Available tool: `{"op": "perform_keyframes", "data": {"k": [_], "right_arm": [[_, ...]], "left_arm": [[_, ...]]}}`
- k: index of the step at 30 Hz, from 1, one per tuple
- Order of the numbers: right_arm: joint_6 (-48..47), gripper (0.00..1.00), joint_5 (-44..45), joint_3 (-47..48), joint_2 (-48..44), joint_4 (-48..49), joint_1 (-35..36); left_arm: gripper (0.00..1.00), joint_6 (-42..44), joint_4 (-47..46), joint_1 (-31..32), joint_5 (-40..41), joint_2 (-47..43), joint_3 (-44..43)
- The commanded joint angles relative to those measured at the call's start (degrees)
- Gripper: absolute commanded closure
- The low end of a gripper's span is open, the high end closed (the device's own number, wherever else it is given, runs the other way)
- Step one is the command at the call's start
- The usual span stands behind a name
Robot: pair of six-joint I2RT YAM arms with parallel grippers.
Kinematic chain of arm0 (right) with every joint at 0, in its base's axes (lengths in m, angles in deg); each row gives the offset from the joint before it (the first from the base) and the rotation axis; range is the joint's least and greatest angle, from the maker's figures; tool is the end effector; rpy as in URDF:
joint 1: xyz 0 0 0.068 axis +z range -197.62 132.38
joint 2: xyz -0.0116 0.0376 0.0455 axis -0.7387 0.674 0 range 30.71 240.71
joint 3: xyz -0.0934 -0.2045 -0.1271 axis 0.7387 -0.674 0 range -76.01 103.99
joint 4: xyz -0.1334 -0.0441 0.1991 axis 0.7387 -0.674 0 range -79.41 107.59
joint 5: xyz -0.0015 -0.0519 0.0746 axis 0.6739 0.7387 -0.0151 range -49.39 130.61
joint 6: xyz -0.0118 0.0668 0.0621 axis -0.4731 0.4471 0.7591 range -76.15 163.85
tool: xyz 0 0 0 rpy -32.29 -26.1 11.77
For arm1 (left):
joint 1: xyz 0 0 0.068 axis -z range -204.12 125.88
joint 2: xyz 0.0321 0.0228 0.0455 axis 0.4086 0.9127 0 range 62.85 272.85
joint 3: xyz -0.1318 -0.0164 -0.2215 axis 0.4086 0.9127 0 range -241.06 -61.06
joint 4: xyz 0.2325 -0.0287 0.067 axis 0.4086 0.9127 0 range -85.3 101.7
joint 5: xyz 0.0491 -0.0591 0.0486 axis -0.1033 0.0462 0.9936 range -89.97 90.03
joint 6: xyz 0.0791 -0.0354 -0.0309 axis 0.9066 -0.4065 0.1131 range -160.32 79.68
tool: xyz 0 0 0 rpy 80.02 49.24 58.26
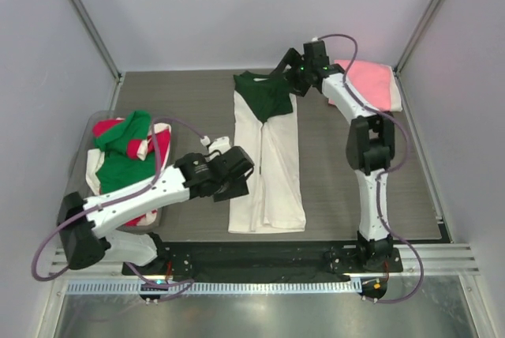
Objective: Fold and stack the t-shirts
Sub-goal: Fold the tshirt
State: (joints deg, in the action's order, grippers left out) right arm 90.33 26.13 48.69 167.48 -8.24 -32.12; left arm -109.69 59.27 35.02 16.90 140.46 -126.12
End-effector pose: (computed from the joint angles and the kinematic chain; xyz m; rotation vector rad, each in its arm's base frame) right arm 0.5306 0.1686 0.2009 0.4865 2.3017 0.8467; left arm 0.1538 -0.2105 0.2251 -0.3201 2.6711 -0.3169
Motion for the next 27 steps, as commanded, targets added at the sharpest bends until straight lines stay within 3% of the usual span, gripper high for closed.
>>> {"op": "perform_keyframes", "data": {"k": [1, 4, 5, 8, 14, 20, 27], "right_arm": [[-4.4, 0.09, 3.7, -14.3, -24.9, -0.5, 0.3], [-5.0, 0.12, 8.9, -35.3, -42.8, -1.2, 1.3], [-4.9, 0.14, 12.2, -45.7, -47.1, -1.6, 1.9], [-0.7, 0.20, 18.2, -64.8, -63.9, -3.4, 3.8], [12.6, 0.27, 18.3, -89.0, -86.4, -9.4, 13.8], [21.6, 0.35, 18.6, -99.9, -94.4, -10.0, 26.8], [25.7, 0.46, 18.5, -105.0, -90.5, -3.1, 33.3]], "left_arm": [[0.48, 1.4, 2.2, 0.0, 6.0, -6.7, 1.8], [0.46, 1.9, -1.8, -0.3, 6.3, -13.2, 6.7], [0.41, 1.8, -3.0, -0.3, 6.2, -14.7, 9.8], [0.35, 0.0, -8.4, -0.5, 4.2, -19.8, 17.5], [0.35, -2.4, -16.1, -0.6, 0.0, -22.4, 26.9], [0.36, -3.3, -21.5, -0.6, -2.0, -22.1, 32.6], [0.37, -5.8, -27.6, -0.6, -4.4, -20.7, 38.0]]}}
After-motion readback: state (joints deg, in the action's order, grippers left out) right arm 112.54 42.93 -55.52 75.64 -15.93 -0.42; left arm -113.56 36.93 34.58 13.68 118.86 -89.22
